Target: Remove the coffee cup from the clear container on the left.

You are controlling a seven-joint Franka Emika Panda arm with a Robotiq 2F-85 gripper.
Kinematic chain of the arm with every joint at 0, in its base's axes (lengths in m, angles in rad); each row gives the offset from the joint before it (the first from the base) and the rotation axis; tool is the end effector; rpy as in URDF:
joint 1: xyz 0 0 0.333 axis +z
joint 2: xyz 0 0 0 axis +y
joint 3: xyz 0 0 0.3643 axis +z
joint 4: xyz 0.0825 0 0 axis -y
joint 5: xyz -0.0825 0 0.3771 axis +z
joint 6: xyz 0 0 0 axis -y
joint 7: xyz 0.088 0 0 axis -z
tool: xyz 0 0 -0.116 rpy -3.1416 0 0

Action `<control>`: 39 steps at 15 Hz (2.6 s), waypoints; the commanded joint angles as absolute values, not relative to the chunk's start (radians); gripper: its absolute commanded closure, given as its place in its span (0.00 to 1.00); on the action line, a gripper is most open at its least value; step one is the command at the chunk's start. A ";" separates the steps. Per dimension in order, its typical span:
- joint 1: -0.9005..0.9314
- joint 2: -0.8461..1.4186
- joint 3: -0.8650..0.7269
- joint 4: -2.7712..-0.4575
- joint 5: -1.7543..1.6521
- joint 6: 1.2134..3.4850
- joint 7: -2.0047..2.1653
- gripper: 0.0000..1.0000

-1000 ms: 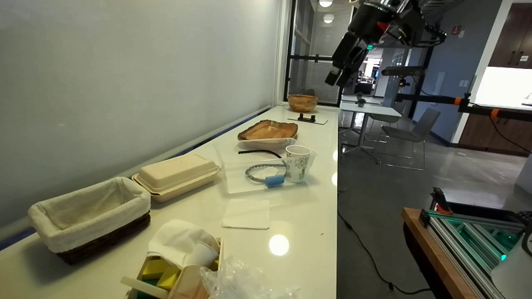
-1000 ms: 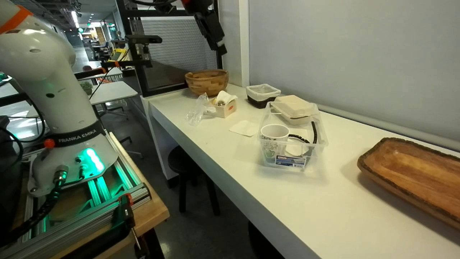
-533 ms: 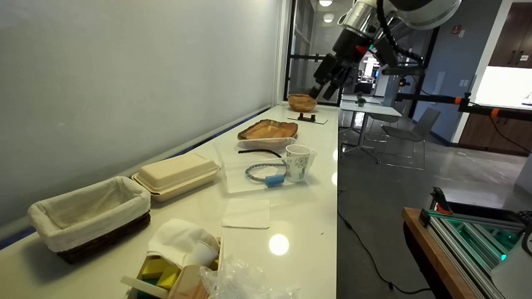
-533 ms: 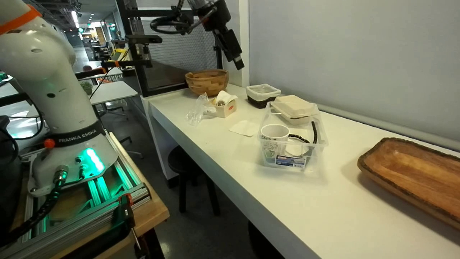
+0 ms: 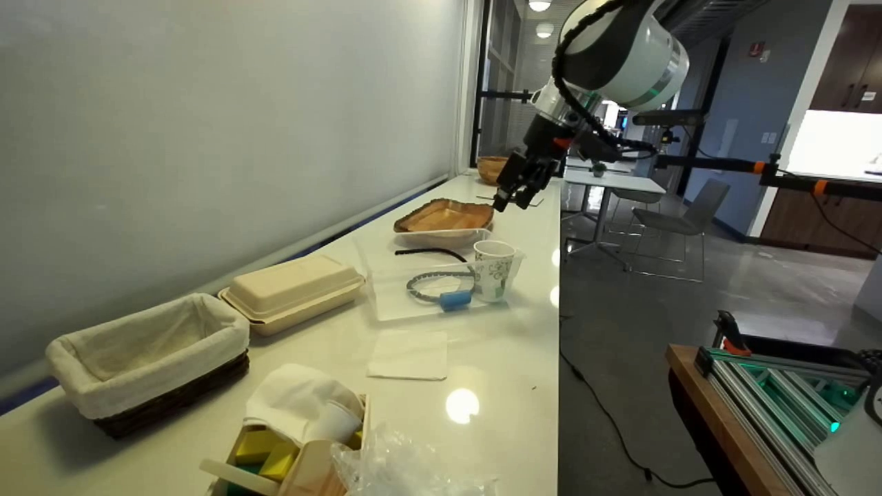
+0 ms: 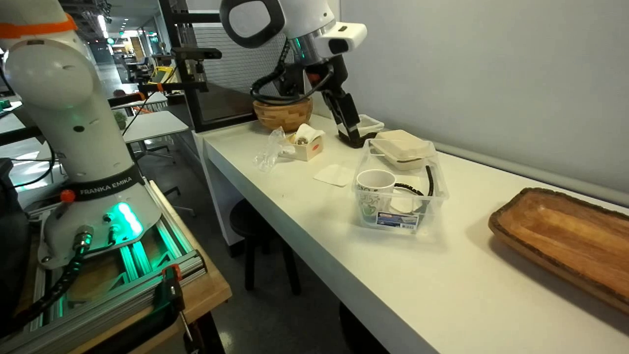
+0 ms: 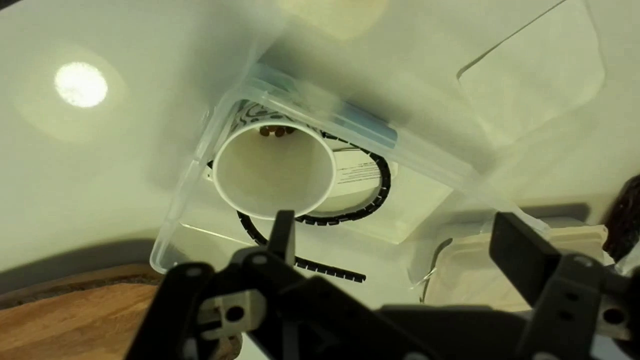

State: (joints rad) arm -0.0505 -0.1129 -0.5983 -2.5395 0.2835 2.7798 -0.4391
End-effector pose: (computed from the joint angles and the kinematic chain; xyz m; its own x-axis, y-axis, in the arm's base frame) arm 0.3688 -0.2965 0.3841 0.8247 -0.4353 0.3612 -0.4317 -0.8970 -0.0953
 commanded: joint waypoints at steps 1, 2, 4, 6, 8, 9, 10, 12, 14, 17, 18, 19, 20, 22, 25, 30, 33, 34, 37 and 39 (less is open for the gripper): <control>0.003 0.033 -0.633 -2.437 0.472 2.756 -0.591 0.00; 0.000 0.064 -0.625 -2.416 0.514 2.754 -0.618 0.00; -0.016 0.128 -0.605 -2.374 0.587 2.753 -0.658 0.00; -0.038 0.187 -0.585 -2.337 0.638 2.753 -0.687 0.06; -0.060 0.240 -0.564 -2.305 0.676 2.748 -0.702 0.22; -0.071 0.264 -0.554 -2.292 0.688 2.747 -0.705 0.40; -0.081 0.285 -0.543 -2.282 0.693 2.748 -0.705 0.42; -0.103 0.322 -0.521 -2.264 0.701 2.751 -0.706 0.50; -0.127 0.350 -0.496 -2.249 0.707 2.756 -0.712 0.50; -0.162 0.378 -0.459 -2.232 0.712 2.761 -0.717 0.48; -0.172 0.385 -0.448 -2.227 0.713 2.762 -0.719 0.50; -0.183 0.389 -0.436 -2.223 0.715 2.763 -0.720 0.53; -0.190 0.392 -0.427 -2.221 0.711 2.766 -0.722 0.60; -0.199 0.393 -0.417 -2.221 0.698 2.767 -0.715 0.78; -0.162 0.379 -0.457 -2.240 0.627 2.764 -0.643 1.00; -0.207 0.287 -0.435 -2.282 0.275 2.824 -0.370 0.99; -0.221 0.201 -0.401 -2.293 0.127 2.847 -0.302 0.99; -0.225 0.167 -0.381 -2.300 0.098 2.852 -0.298 0.99; -0.189 0.065 -0.321 -2.342 0.150 2.881 -0.405 0.99; -0.174 0.001 -0.260 -2.376 0.188 2.882 -0.475 0.99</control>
